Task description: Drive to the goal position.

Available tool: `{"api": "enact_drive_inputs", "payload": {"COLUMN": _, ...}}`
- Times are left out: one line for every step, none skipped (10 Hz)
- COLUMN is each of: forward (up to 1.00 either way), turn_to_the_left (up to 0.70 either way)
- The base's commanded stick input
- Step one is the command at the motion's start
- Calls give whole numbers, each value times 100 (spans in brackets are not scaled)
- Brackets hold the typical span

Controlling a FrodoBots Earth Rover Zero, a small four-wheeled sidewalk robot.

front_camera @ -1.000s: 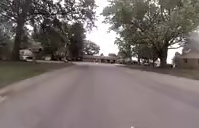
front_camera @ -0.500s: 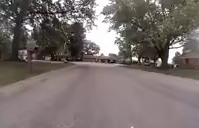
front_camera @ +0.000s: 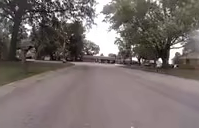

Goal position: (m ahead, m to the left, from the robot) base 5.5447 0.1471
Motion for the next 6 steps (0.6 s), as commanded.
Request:
{"api": "enact_drive_inputs", "payload": {"forward": 70, "turn_to_the_left": 0}}
{"api": "enact_drive_inputs", "payload": {"forward": 70, "turn_to_the_left": 0}}
{"api": "enact_drive_inputs", "payload": {"forward": 70, "turn_to_the_left": 0}}
{"api": "enact_drive_inputs", "payload": {"forward": 70, "turn_to_the_left": 0}}
{"api": "enact_drive_inputs", "payload": {"forward": 70, "turn_to_the_left": 0}}
{"api": "enact_drive_inputs", "payload": {"forward": 70, "turn_to_the_left": 0}}
